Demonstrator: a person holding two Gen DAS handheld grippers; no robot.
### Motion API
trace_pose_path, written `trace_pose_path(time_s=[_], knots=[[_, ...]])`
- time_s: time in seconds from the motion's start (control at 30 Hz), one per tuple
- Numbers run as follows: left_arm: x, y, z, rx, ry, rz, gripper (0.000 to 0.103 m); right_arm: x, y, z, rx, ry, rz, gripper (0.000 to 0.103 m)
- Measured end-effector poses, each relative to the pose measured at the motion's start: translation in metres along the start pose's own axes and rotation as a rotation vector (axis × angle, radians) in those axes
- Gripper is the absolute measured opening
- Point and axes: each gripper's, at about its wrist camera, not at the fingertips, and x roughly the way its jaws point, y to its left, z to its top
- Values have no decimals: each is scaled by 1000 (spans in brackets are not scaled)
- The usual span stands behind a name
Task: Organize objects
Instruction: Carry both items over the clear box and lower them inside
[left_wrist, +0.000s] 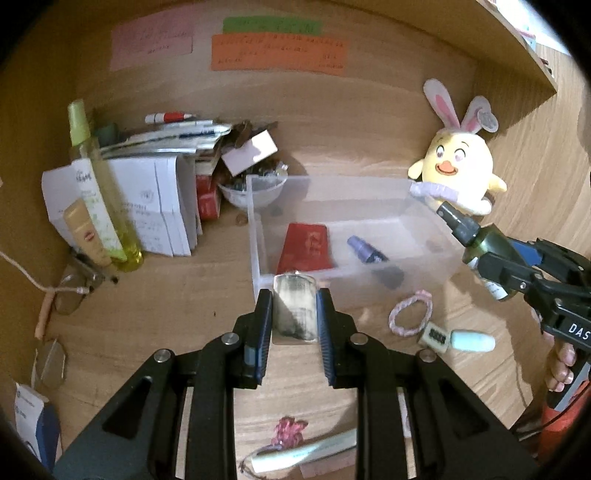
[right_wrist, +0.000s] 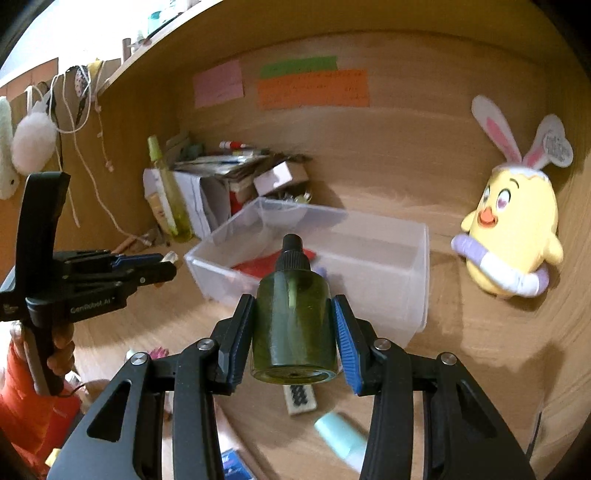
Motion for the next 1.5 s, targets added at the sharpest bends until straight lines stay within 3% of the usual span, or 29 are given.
trace_pose_path(time_s=[0.47, 0.63, 0.93, 1.23, 1.5], knots=[[20, -7, 41, -1, -16, 10, 23, 55, -24, 35, 14, 51, -39, 39], [37, -10, 50, 12, 12, 8, 23, 73, -29, 41, 11, 79, -53, 39], [84, -4, 53, -24, 126, -4, 23, 101, -42, 37, 22, 137, -78, 39], [108, -3, 53, -27, 169, -18, 23, 120, -48, 28, 35, 200, -101, 39], [110, -9, 56, -6, 154, -12, 23, 125, -42, 26, 4, 220, -122, 39]])
